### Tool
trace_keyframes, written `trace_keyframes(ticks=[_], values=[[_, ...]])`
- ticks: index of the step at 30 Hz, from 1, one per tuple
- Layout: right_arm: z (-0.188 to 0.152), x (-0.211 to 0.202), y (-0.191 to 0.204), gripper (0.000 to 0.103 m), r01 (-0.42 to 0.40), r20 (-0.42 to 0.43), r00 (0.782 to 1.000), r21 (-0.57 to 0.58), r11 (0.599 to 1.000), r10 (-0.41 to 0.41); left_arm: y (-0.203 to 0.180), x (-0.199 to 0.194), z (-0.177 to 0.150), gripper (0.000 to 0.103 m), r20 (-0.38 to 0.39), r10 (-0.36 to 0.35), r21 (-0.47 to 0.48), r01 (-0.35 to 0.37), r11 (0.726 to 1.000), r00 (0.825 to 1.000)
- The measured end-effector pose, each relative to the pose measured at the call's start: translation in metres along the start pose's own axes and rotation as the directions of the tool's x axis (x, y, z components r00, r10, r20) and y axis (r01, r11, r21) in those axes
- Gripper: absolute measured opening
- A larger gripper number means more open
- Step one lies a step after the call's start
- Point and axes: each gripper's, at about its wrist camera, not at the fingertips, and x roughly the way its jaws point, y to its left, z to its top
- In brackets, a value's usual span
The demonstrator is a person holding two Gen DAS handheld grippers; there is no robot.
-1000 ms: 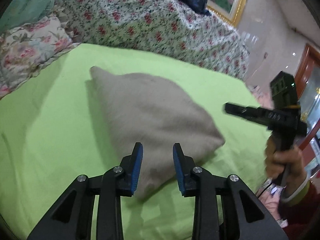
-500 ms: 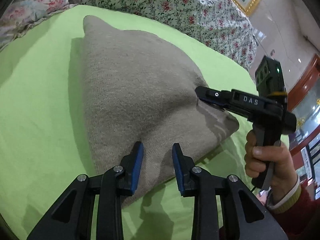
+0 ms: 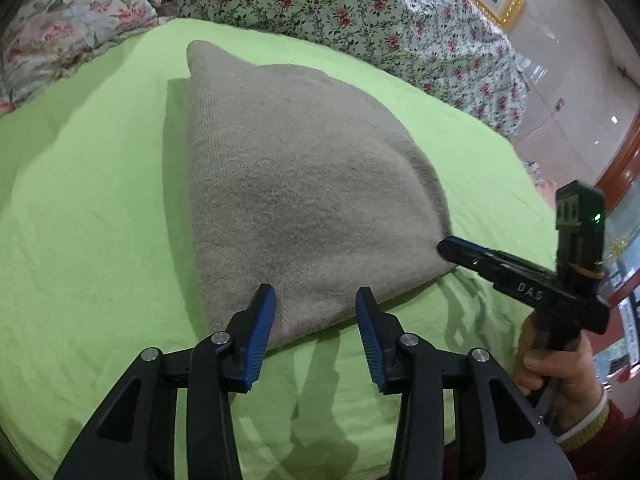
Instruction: Fold small clothes
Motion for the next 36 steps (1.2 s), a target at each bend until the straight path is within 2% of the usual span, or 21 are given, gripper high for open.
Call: trace_keyframes(ticks=[4,15,17,19,25,29,32,34,36], values=[[0.002,0.0,0.003,0.024,0.018,0.001,1.0,-0.014,1.0,-0.018,-0.01,-0.001,-0.003,0.049,0.007,0.035,0.025,-0.035,0.999,0.999],[-0.005,-0.016,-0.001,0.024,0.005,-0.016,1.0,0.044,0.999,-0.004,-0.008,-0.022,-0.014,0.05,0.022,0.094,-0.009,-0.094,0.996,0.995],[-0.007,-0.022,0.0,0.028,0.011,-0.016,1.0,0.047,0.999,-0.01,-0.009,-0.029,-0.015,0.053,0.031,0.125,-0.002,-0.125,0.992,0.992],[-0.009,-0.028,0.002,0.037,0.02,-0.016,1.0,0.041,0.999,-0.02,-0.011,-0.034,-0.017,0.059,0.038,0.173,0.005,-0.173,0.985,0.984],[-0.024,-0.038,0.011,0.039,0.017,-0.029,0.999,0.032,0.999,-0.016,-0.005,-0.04,-0.026,0.06,0.029,0.205,-0.004,-0.205,0.979,0.978],[-0.033,-0.04,0.017,0.039,0.002,-0.05,0.999,0.032,0.999,-0.001,0.001,-0.041,-0.032,0.06,0.012,0.197,-0.016,-0.197,0.98,0.98],[-0.037,-0.043,0.022,0.045,-0.007,-0.06,0.998,0.023,1.0,0.008,0.002,-0.044,-0.035,0.069,0.002,0.202,-0.015,-0.202,0.979,0.979],[-0.04,-0.046,0.025,0.05,-0.013,-0.07,0.997,0.023,1.0,0.014,0.002,-0.048,-0.038,0.08,0.003,0.215,-0.012,-0.215,0.977,0.977],[-0.042,-0.051,0.029,0.056,-0.024,-0.075,0.997,0.021,0.999,0.025,0.002,-0.052,-0.04,0.083,0.002,0.23,-0.011,-0.23,0.973,0.973]])
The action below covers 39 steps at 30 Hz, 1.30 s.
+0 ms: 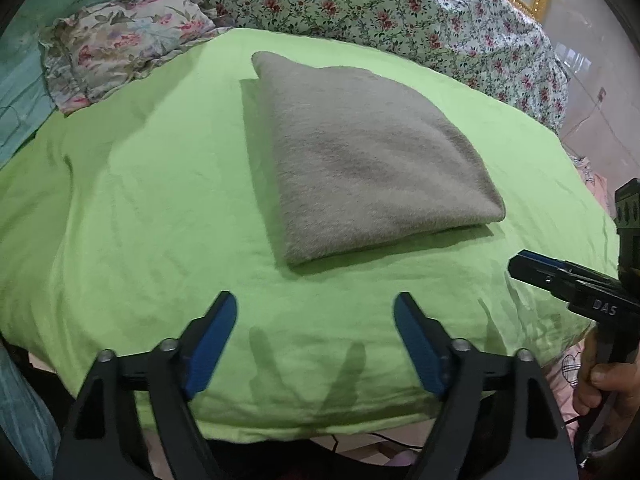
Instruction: Fold small clothes
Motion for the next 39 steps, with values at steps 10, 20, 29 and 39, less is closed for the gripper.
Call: trace_keyframes(ticks=[10,20,29,39], values=[[0.002,-0.014,0.023,0.088,0.042,0.014,0.999,-0.091,0.995,-0.041,0.0,-0.014,0.001,0.092,-0.031,0.127,0.029,-0.126,0.992,0.991],[0.004,-0.007,0.025,0.095,0.012,-0.01,1.0,-0.084,0.996,-0.013,0.001,-0.013,0.009,0.102,0.001,0.164,0.031,-0.164,0.986,0.986],[0.015,0.002,0.024,0.1,0.023,-0.016,1.0,-0.105,0.994,-0.025,-0.006,-0.005,0.023,0.102,0.008,0.214,0.08,-0.214,0.974,0.977],[0.038,0.009,0.02,0.101,0.023,-0.006,1.0,-0.112,0.993,-0.024,0.001,0.007,0.037,0.102,-0.008,0.251,0.087,-0.249,0.965,0.968]])
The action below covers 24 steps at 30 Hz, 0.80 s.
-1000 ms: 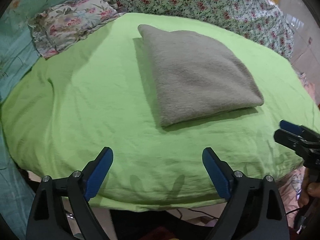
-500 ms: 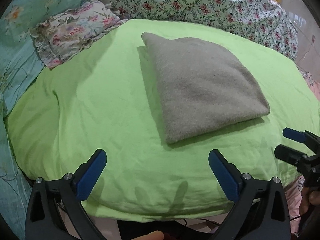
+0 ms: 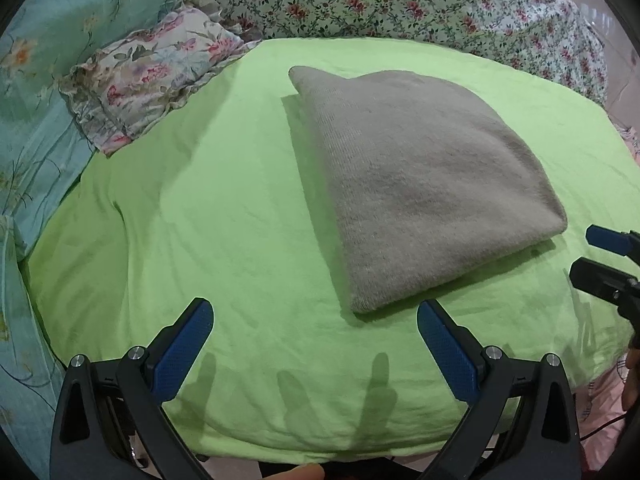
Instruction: Fold small clothes
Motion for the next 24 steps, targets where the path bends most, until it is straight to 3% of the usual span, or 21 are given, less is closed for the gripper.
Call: trace_keyframes(ticks=[24], values=[[0.054,0.026,-0.002,0.102,-0.015,-0.005,1.0,0.011,1.0,0.015,-0.003,0.014,0.043,0.102,0.016,0.042,-0.007,-0.042,0.999,0.999]])
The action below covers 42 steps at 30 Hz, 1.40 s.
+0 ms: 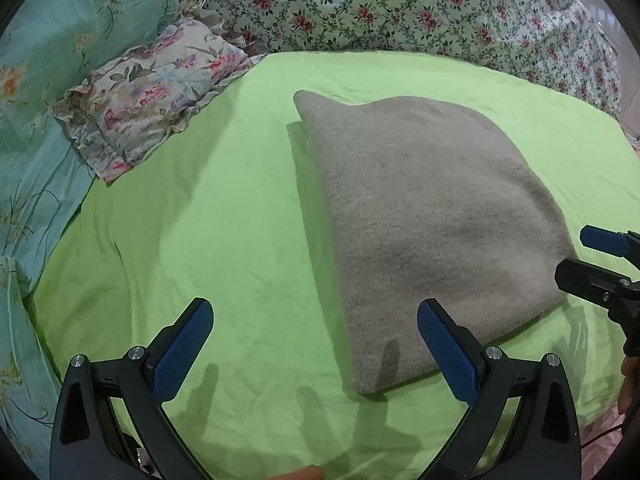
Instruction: Fold small clothes
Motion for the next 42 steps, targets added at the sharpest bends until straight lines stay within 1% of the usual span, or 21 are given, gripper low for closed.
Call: trace_keyframes(ticks=[4,8,11,14,22,30,42], values=[[0.002,0.003,0.002,0.102,0.004,-0.004,1.0,-0.001,1.0,-0.004,0.0,0.0,0.001,0.102,0.003,0.001,-0.014,-0.001,1.0,1.0],[0.001,0.004,0.006,0.102,0.036,0.001,0.999,-0.011,0.999,-0.036,0.003,0.001,0.002,0.102,0.001,-0.012,-0.038,0.012,0.999,1.0],[0.001,0.006,0.006,0.102,0.024,-0.009,1.0,-0.013,1.0,-0.024,0.004,0.002,0.003,0.102,0.002,-0.017,-0.042,0.017,0.999,1.0],[0.001,0.007,0.006,0.102,0.036,-0.009,0.999,-0.015,0.999,-0.036,0.005,0.001,0.003,0.102,0.005,-0.019,-0.043,0.019,0.999,1.0],[0.0,0.005,0.002,0.102,0.024,0.008,1.0,0.022,0.999,-0.024,0.002,-0.006,0.004,0.102,0.031,-0.035,-0.048,0.036,0.998,0.999],[-0.005,-0.004,0.009,0.102,0.013,0.002,1.0,0.016,1.0,-0.013,-0.004,-0.017,0.001,0.102,0.034,-0.031,-0.023,0.032,0.999,0.999],[-0.012,-0.015,0.01,0.102,0.025,-0.003,1.0,0.007,1.0,-0.025,-0.007,-0.028,-0.006,0.102,0.043,-0.029,0.001,0.029,1.0,0.999]])
